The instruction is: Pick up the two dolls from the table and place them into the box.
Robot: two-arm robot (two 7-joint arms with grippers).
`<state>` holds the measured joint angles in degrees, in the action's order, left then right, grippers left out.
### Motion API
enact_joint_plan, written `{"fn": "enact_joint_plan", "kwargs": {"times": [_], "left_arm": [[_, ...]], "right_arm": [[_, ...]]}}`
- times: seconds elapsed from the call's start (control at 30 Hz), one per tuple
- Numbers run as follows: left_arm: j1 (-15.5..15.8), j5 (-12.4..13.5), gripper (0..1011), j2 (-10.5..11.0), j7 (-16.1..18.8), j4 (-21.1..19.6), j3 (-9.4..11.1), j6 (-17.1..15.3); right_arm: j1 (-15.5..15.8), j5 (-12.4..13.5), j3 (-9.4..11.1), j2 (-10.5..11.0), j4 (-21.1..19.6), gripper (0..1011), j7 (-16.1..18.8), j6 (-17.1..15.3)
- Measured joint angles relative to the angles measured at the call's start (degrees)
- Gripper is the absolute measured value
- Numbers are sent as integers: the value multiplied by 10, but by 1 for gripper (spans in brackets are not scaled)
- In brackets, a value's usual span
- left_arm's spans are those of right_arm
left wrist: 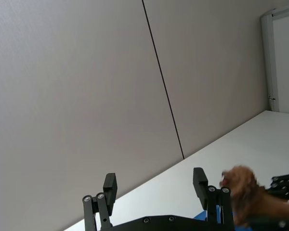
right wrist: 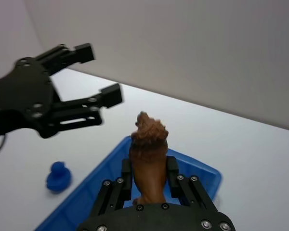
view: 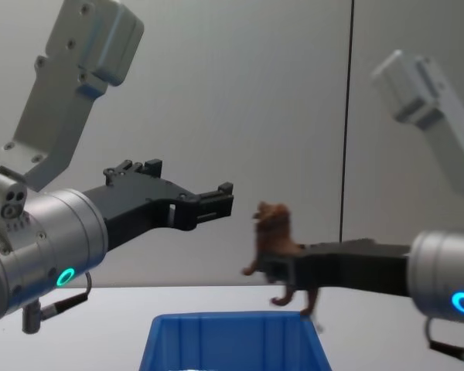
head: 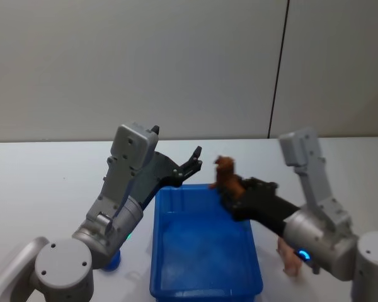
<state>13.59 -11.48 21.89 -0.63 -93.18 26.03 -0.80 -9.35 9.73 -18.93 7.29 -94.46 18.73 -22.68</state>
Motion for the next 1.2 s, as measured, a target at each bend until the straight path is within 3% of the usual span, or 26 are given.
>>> {"fn": "enact_joint_plan", "kwargs": {"times": [0.27,0.3,0.7,1.03,1.2], "left_arm": [[0,0,1000,0,0,0,0,0],[0,0,1000,0,0,0,0,0],[0,0,1000,0,0,0,0,0],[0,0,1000,0,0,0,0,0],[0,0,1000,0,0,0,0,0]], "right_arm": [[-27,8,-15,-23,22,609,50,-33],[-31,9,-18,-27,26,682,57,-38],[-47,12,-26,-36,38,1001,84,-55],[-34,7,-11,-11,23,1001,64,-46],[-19,11,8,17,3,1001,47,-40]]}}
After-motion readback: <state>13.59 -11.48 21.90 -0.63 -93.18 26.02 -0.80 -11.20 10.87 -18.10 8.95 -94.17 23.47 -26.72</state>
